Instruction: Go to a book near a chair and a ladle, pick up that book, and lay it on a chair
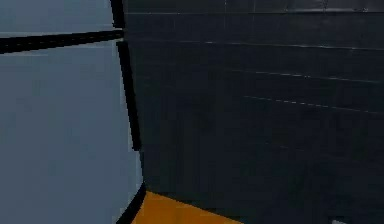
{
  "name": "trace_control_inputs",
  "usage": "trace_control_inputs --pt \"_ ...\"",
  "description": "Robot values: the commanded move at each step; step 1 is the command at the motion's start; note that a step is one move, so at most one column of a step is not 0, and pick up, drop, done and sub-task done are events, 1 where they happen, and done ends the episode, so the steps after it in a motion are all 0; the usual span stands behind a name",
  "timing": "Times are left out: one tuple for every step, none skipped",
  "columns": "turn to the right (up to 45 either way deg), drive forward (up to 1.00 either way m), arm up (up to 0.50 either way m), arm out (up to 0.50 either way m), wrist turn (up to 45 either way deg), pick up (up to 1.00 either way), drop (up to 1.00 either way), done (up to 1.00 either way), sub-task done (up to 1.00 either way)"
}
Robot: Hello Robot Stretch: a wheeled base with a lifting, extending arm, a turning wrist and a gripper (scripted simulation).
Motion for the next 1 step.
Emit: trace_control_inputs --pt "-21.0 0.00 0.00 0.00 0.0 0.00 0.00 0.00 0.00"
